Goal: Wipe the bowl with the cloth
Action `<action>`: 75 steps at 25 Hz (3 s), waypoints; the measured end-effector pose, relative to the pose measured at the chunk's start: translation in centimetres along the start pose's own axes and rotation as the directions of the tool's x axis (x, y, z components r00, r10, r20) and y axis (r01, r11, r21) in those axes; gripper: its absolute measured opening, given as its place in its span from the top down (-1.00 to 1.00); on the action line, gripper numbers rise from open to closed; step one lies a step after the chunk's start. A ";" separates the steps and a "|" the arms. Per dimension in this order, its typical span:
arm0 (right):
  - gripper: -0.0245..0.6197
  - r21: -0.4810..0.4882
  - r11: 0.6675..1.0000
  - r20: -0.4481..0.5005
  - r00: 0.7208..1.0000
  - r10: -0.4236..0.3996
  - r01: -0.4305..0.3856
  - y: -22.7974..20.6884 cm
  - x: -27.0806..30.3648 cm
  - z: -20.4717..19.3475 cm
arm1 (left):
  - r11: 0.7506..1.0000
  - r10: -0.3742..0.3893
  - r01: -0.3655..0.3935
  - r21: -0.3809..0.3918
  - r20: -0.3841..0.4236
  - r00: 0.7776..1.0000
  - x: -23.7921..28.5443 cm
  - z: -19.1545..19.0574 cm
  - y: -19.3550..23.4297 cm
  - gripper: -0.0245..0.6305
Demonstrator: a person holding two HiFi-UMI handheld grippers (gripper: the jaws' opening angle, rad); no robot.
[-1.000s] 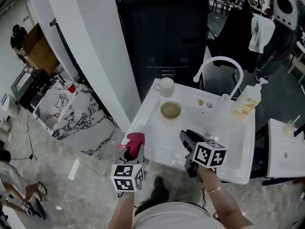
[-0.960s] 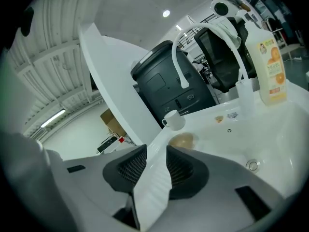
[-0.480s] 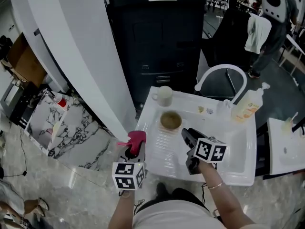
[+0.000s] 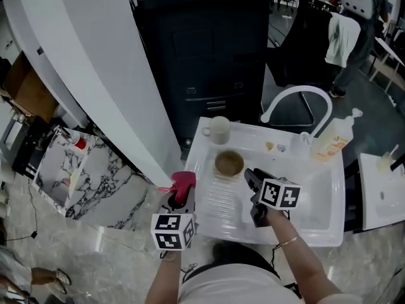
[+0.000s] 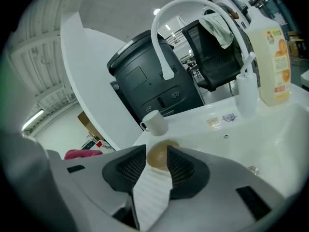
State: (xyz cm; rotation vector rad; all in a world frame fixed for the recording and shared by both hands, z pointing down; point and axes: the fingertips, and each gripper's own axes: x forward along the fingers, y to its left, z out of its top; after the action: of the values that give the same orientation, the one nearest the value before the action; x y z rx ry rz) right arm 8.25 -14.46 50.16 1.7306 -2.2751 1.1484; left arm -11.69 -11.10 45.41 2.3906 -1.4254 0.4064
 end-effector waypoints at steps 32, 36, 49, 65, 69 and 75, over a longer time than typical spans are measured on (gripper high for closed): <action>0.59 0.039 0.997 -0.326 0.944 -0.056 0.072 -6.6 14.2 -3.8 | 0.998 0.016 -0.024 -0.056 -0.133 0.991 10.8 -1.3 3.2 0.78; 0.71 0.019 0.995 -0.322 0.943 -0.087 0.099 -6.8 14.2 -3.8 | 0.998 0.022 -0.030 -0.057 -0.138 0.990 10.7 -1.5 3.4 0.78; 0.87 -0.131 0.984 -0.237 0.961 -0.146 0.117 -4.5 11.3 -1.1 | 0.999 0.009 -0.012 -0.031 -0.110 0.994 9.1 -0.6 2.2 0.78; 0.88 -0.356 0.925 0.014 0.990 -0.137 0.133 1.6 2.4 3.9 | 0.997 -0.030 0.029 0.076 0.008 1.000 3.9 3.3 -1.7 0.78; 0.88 -0.364 0.918 0.042 0.988 -0.150 0.155 1.8 0.9 3.9 | 0.992 -0.059 0.054 0.113 0.043 0.997 2.6 4.5 -3.3 0.78; 0.88 -0.375 0.913 0.068 0.987 -0.149 0.163 3.0 -0.2 4.2 | 0.938 -0.309 0.286 0.198 0.096 0.946 0.6 7.6 -8.5 0.78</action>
State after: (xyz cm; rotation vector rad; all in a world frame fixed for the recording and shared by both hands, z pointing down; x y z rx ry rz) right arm 7.31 -16.45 45.51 1.7456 -2.1485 0.5979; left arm -3.33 -10.91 37.65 2.7698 -1.0849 0.3245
